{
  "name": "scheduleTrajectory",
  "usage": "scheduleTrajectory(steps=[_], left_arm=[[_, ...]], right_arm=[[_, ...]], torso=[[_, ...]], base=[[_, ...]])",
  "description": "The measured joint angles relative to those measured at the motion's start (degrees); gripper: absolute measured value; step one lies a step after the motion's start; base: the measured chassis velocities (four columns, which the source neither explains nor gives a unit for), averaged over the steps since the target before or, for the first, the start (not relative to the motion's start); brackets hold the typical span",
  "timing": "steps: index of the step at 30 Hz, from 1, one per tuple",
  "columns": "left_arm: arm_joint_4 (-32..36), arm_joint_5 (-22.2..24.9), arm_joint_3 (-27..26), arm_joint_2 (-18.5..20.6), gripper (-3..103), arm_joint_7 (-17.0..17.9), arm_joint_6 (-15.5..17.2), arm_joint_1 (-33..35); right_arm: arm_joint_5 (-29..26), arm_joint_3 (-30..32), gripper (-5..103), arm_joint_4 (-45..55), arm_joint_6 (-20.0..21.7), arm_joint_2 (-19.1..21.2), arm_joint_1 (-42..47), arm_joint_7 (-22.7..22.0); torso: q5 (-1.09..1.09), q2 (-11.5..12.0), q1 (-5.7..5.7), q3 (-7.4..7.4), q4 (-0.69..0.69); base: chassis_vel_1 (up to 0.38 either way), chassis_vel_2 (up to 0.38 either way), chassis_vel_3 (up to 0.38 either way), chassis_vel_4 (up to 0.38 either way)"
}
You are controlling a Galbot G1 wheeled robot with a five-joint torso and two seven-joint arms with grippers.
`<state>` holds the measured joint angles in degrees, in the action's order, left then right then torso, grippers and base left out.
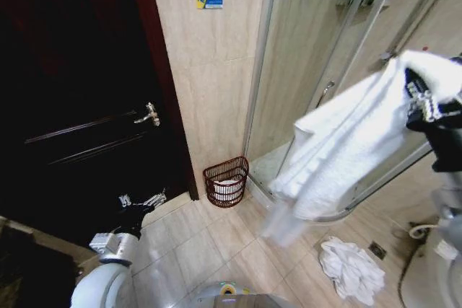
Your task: Discard the used towel into the hamper.
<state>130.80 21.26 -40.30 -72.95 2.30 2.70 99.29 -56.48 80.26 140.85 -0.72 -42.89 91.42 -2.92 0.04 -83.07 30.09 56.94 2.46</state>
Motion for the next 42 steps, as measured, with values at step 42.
scheduleTrajectory(steps=[42], left_arm=[[0.00,0.00,-0.01,0.01,98,0.01,0.00,0.00]], right_arm=[[-4.45,-0.35,10,-9.50,-1.45,3.93,-4.05,10.05]], torso=[[-0.04,0.00,0.00,0.00,0.03]], base=[[0.047,0.042,0.047,0.047]])
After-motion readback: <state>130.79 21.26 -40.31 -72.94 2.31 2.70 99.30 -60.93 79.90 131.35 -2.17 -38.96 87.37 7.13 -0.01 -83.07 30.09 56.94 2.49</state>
